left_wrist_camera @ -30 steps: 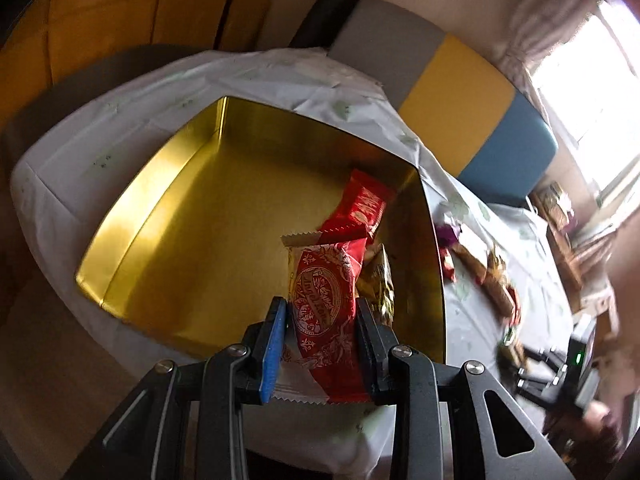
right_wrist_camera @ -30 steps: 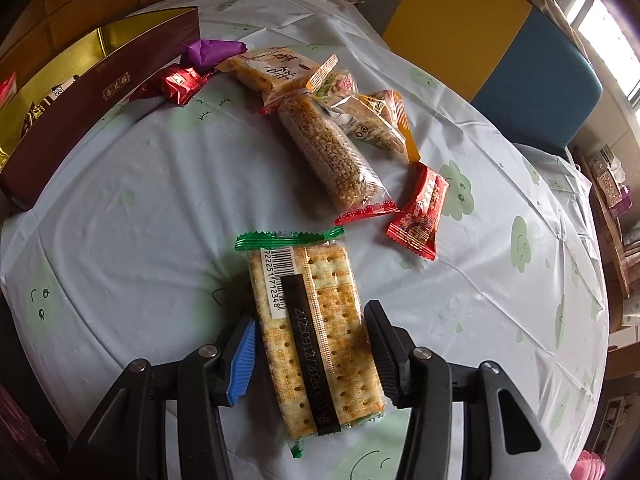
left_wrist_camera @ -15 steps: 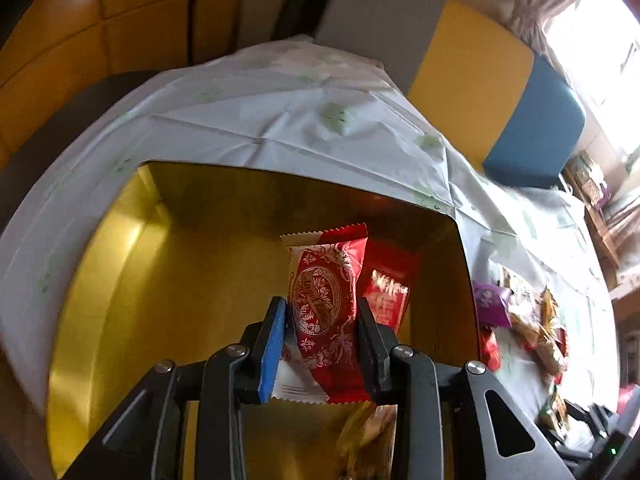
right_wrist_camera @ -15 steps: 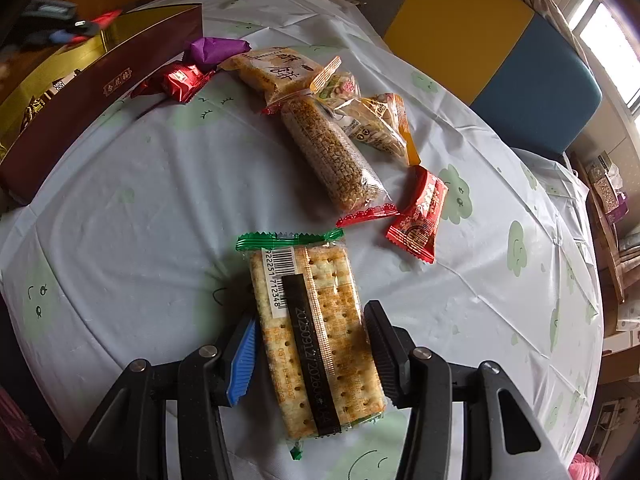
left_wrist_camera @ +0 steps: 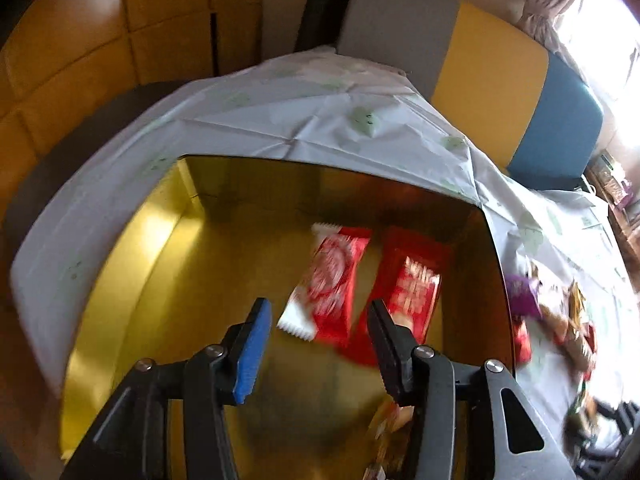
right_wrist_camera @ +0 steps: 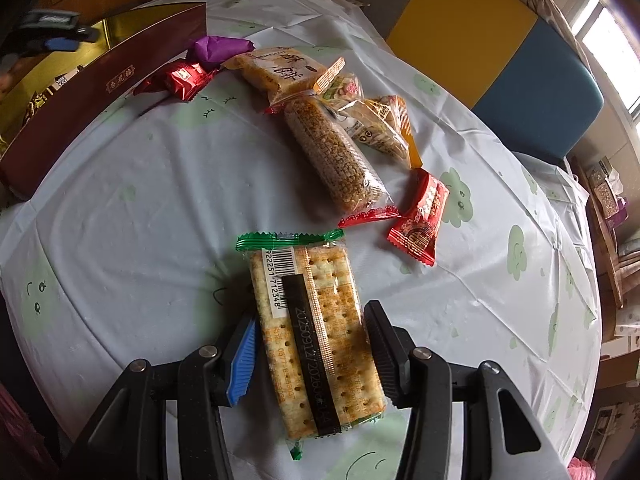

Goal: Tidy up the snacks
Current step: 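Lower the red-and-white wafer packet into the gold tin and open the left gripper, then carry the cracker pack into the gold tin and release it with the right gripper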

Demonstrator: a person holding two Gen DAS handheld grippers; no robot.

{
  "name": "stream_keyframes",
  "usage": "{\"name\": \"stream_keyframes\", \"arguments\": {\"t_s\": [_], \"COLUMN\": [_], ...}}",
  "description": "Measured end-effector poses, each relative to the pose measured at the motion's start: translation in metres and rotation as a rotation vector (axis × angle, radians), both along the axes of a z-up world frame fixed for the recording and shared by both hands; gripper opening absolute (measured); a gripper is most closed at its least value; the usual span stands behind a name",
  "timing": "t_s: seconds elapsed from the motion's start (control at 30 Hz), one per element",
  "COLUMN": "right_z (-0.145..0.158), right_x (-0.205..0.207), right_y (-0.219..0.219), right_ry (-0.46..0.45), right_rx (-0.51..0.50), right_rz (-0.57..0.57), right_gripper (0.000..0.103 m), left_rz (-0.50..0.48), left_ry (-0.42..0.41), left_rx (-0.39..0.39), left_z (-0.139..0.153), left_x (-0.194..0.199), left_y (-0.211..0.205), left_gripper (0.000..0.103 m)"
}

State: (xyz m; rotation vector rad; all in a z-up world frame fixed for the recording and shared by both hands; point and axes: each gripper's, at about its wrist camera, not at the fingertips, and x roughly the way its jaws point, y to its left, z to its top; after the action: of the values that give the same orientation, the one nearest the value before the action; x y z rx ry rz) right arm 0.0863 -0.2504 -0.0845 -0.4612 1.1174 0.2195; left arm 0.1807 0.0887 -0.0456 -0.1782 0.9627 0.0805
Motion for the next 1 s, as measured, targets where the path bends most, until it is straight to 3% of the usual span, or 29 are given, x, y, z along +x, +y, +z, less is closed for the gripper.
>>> {"name": "stream_keyframes", "arguments": {"t_s": [0.13, 0.4, 0.5, 0.9, 1.0], "right_z": [0.0, 0.0, 0.002, 0.009, 0.023], "right_x": [-0.002, -0.001, 0.003, 0.021, 0.022], "right_y": [0.0, -0.001, -0.006, -0.013, -0.002], "right_ry": [-0.009, -0.002, 0.014, 0.084, 0.091], "right_rx": [-0.006, 0.008, 0.034, 0.071, 0.146], "right_rz": [0.008, -0.011, -0.04, -0.168, -0.18], "right_gripper": [0.051, 0.051, 0.051, 0.05, 0.05], "left_rz": [0.011, 0.006, 0.012, 0.031, 0.039], "left_ry": [-0.012, -0.053, -0.06, -0.104, -0.111], "left_rx": [-0.013, 0.049, 0.063, 0.091, 0.092], "left_z": [0.006, 0.013, 0.015, 0.02, 0.021], "left_x": [-0.043, -0.113, -0.13, -0.167, -0.168], "left_y": [0.007, 0.006, 0.008, 0.016, 0.021], "left_gripper": [0.05, 0.051, 0.056, 0.057, 0.057]}}
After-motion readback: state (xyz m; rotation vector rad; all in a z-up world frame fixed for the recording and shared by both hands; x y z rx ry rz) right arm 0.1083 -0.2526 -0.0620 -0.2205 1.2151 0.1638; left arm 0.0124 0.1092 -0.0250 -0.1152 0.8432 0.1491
